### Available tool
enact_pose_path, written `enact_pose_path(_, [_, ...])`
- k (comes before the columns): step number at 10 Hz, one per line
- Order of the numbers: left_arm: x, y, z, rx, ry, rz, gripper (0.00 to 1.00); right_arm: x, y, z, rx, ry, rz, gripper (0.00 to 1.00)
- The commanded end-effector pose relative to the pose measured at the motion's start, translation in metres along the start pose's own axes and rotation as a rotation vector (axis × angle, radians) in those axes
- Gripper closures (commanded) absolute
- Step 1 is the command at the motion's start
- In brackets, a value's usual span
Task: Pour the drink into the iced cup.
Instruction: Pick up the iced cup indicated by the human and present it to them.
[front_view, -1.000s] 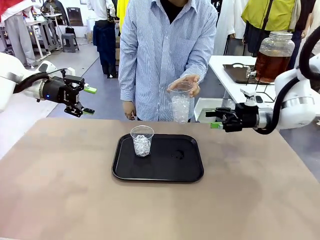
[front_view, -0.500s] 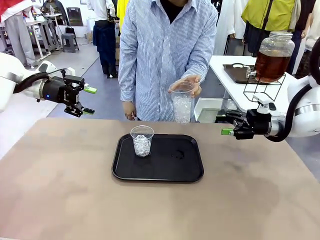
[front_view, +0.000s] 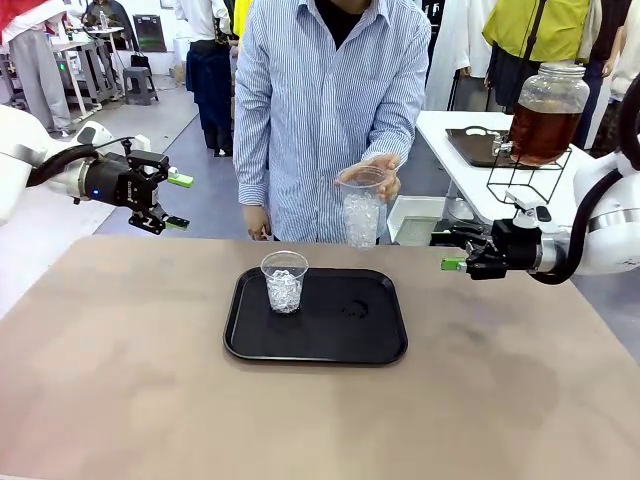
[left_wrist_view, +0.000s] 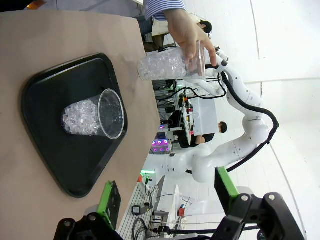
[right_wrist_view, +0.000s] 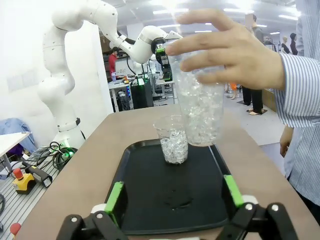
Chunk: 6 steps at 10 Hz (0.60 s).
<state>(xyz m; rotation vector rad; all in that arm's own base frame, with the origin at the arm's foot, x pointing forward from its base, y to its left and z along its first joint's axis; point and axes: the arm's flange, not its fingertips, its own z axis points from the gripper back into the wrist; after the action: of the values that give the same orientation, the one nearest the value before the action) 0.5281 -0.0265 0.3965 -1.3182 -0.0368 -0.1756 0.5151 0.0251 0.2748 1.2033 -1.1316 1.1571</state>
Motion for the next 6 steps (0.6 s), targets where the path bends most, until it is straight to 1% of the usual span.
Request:
enact_pose_path(1, [-0.0003,-0.0015,0.0004,0.001,0.002,-0.005,0.0,0.003,-0.0016,-0.0019,0.002,0.005,0.001,0.0])
enact_pose_path(6, [-0.0003,-0.0015,0.0004,0.001,0.002,-0.005,0.0,0.003,-0.0016,-0.0019,0.002,0.005,0.001,0.0])
